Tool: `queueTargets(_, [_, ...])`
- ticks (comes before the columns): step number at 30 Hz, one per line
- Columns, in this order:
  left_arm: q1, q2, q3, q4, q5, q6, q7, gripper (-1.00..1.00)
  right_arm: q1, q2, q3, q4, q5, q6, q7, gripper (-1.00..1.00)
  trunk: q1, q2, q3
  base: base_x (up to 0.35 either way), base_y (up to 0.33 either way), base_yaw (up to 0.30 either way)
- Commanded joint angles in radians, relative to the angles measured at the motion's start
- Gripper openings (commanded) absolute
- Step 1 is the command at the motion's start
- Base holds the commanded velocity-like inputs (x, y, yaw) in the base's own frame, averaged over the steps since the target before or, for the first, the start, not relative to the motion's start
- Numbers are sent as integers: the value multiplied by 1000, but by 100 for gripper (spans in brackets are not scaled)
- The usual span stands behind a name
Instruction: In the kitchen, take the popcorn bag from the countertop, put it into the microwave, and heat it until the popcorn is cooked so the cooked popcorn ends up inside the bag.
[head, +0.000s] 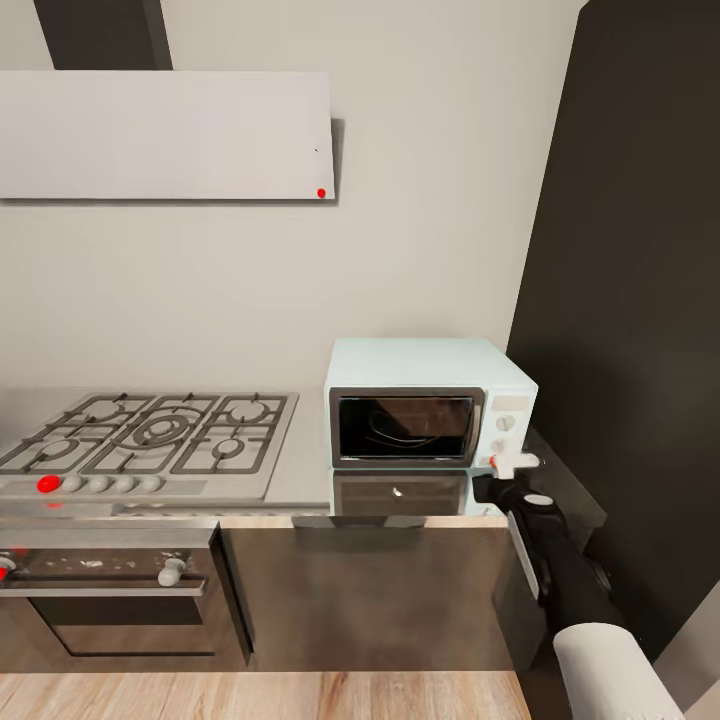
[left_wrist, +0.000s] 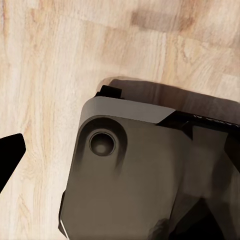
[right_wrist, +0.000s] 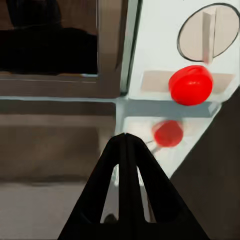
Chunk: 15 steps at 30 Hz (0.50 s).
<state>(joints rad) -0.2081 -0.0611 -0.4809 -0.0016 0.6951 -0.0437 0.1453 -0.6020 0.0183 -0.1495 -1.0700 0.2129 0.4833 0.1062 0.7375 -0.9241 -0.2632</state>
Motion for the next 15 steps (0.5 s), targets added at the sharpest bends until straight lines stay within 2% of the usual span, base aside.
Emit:
queueTargets(1, [0, 0, -8, 0, 8, -2, 3, 100, -1, -8, -4, 5, 10, -8, 11, -100, 0, -1, -1, 0, 0, 0])
queueTargets(3, [0, 0, -8, 0, 6, -2, 4, 100, -1, -24, -4, 13, 7, -18, 13, -100, 0, -1, -1, 0, 0, 0])
queueTargets(7, [0, 0, -8, -1, 6, -3, 4, 100, -1, -29, -5, 16, 5, -20, 11, -100, 0, -1, -1, 0, -25, 0])
queueTargets(12, [0, 1, -8, -1, 7, -3, 3, 100, -1, -30, -10, 17, 4, -20, 7, -100, 0, -1, -1, 0, -162, 0])
queueTargets(15, [0, 1, -6, -2, 7, -3, 3, 100, -1, -30, -38, 18, 2, -20, 10, -100, 0, -1, -1, 0, -21, 0])
